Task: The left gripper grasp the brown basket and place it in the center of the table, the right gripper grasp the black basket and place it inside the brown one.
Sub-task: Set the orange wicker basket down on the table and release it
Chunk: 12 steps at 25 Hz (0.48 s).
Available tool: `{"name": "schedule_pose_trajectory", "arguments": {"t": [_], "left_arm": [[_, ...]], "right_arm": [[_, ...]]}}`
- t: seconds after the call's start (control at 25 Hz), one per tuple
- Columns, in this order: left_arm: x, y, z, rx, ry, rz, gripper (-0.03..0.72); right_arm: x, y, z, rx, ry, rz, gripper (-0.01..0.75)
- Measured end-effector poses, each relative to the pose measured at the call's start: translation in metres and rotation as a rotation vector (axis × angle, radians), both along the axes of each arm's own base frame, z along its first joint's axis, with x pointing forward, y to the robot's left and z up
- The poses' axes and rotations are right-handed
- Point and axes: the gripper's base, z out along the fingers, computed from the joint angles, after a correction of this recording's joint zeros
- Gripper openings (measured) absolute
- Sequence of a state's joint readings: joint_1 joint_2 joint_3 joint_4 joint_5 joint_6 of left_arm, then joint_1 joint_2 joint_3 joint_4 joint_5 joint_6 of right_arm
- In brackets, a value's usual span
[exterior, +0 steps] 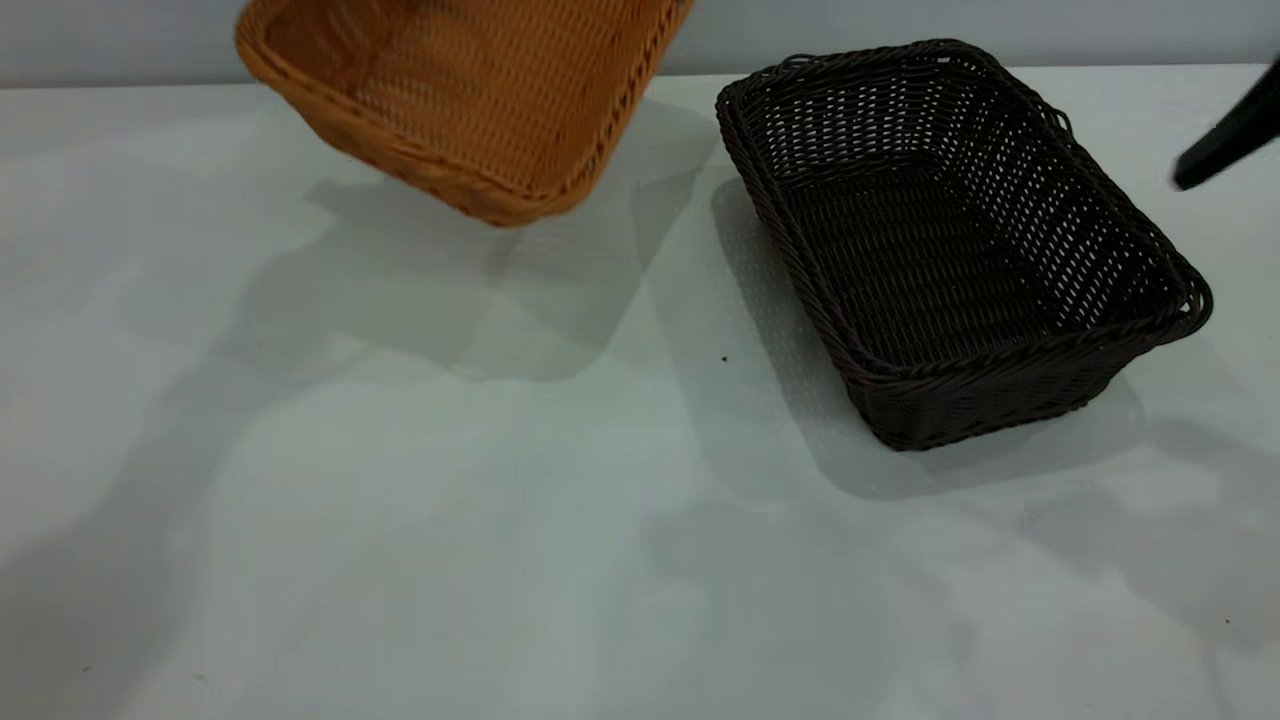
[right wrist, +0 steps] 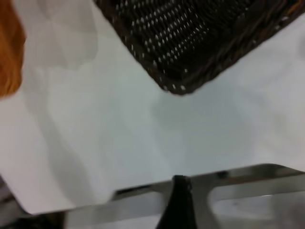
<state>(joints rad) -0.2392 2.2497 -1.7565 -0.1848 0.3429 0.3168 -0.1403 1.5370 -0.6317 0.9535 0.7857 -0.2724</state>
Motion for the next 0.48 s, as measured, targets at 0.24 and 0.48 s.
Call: {"name": "schedule_pose_trajectory", "arguments": {"t": [0.24, 0.48], "left_arm": [[-0.001, 0.0, 0.002, 0.013, 0.005, -0.016, 0.081], [-0.001, 0.0, 0.002, 0.012, 0.0, -0.016, 0.081]], "right_arm": [[0.02, 0.002, -0.045, 0.081, 0.098, -0.139, 0.572], [0.035, 0.003, -0.086, 0.15, 0.149, -0.257, 0.572]]}}
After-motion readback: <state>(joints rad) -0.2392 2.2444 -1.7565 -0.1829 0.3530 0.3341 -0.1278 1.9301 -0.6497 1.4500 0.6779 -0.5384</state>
